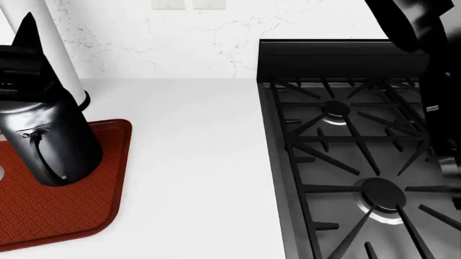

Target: Pick the kettle from the counter and place it on the tray. Then pick the mug from the cabinet and place it on the tray. Then close the cabinet doors.

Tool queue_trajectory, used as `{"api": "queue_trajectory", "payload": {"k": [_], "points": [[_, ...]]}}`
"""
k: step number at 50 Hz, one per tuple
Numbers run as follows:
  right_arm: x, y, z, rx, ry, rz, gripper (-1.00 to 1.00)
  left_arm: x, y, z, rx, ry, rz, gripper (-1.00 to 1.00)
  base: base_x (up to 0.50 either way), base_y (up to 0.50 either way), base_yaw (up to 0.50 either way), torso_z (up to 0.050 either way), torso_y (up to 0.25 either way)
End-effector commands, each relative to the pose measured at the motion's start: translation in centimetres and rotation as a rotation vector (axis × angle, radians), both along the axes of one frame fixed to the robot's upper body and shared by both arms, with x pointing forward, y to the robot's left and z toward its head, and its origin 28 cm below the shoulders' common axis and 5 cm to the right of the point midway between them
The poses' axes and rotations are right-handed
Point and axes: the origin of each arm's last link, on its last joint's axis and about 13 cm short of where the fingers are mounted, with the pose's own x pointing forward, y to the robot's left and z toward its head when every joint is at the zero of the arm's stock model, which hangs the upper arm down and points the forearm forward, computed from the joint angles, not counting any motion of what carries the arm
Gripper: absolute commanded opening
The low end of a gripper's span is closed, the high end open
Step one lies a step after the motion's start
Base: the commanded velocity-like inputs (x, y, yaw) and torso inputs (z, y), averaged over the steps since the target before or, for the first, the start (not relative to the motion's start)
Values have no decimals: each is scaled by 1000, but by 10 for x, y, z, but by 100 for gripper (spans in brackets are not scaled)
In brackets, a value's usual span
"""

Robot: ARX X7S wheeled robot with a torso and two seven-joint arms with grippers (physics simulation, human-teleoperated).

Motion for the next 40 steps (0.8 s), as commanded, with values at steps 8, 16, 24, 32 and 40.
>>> {"api": "queue_trajectory", "payload": {"k": [8,16,24,32,40], "points": [[49,40,-75,-237,457,295,100,2,-1,0,5,0,1,100,5,3,5,0,-11],[63,45,-66,-212,449,299,100,2,-2,-1,10,2,1,100,5,5,6,0,-11],[78,47,-63,-193,452,289,100,-1,-1,0,9,1,6,100,2,2,3,0,-11],[88,45,-64,-150,473,253,100,-4,0,0,10,0,7,100,0,0,0,0,-11],[90,42,-61,-100,487,212,100,-4,1,1,11,-1,6,100,0,0,0,0,-8]]}}
